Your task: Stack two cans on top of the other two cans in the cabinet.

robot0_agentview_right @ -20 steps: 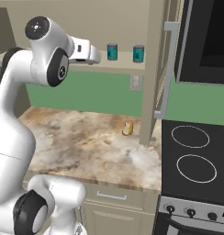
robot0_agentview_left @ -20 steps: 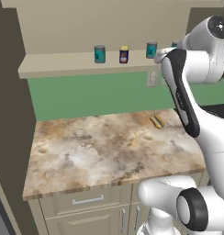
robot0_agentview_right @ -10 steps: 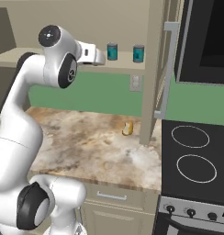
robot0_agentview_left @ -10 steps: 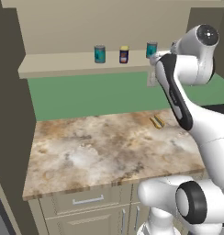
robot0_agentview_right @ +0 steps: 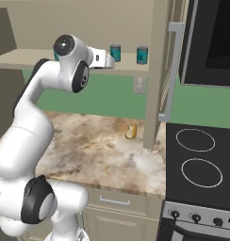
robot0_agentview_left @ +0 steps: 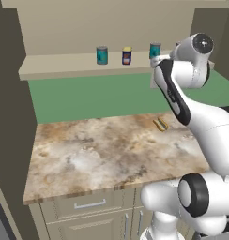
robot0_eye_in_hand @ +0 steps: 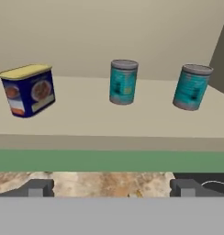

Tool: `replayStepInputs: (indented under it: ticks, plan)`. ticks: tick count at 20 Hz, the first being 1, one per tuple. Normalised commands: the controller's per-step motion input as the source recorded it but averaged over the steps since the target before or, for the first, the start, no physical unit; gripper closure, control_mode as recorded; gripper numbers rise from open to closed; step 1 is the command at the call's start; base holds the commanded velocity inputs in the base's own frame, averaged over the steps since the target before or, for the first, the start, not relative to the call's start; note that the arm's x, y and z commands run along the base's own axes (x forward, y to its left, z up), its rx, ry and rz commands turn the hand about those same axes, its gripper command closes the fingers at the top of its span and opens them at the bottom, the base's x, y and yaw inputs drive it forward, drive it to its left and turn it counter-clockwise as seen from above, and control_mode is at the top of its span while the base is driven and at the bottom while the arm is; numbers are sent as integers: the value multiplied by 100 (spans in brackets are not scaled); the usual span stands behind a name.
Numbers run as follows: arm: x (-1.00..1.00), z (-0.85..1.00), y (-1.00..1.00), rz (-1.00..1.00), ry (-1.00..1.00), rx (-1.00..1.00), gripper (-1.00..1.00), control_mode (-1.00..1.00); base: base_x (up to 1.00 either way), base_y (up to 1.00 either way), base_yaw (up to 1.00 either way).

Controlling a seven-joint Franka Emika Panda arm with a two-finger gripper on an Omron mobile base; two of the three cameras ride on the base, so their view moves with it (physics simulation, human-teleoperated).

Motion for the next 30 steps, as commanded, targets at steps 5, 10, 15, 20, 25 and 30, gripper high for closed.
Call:
replayStepInputs:
  ticks: [5, 10, 15, 20, 25, 30]
  plan:
    - [40, 5, -10, 0, 2, 0, -100, -100, 0, 0, 0]
    - [35, 15, -3, -2, 4, 0, -100, -100, 0, 0, 0]
    - [43, 1, 0, 0, 0, 0, -100, -100, 0, 0, 0]
    - [34, 0, -6, 0, 2, 0, -100, -100, 0, 0, 0]
    - [10, -13, -8, 0, 1, 0, -100, -100, 0, 0, 0]
    - [13, -13, -7, 0, 0, 0, -100, -100, 0, 0, 0]
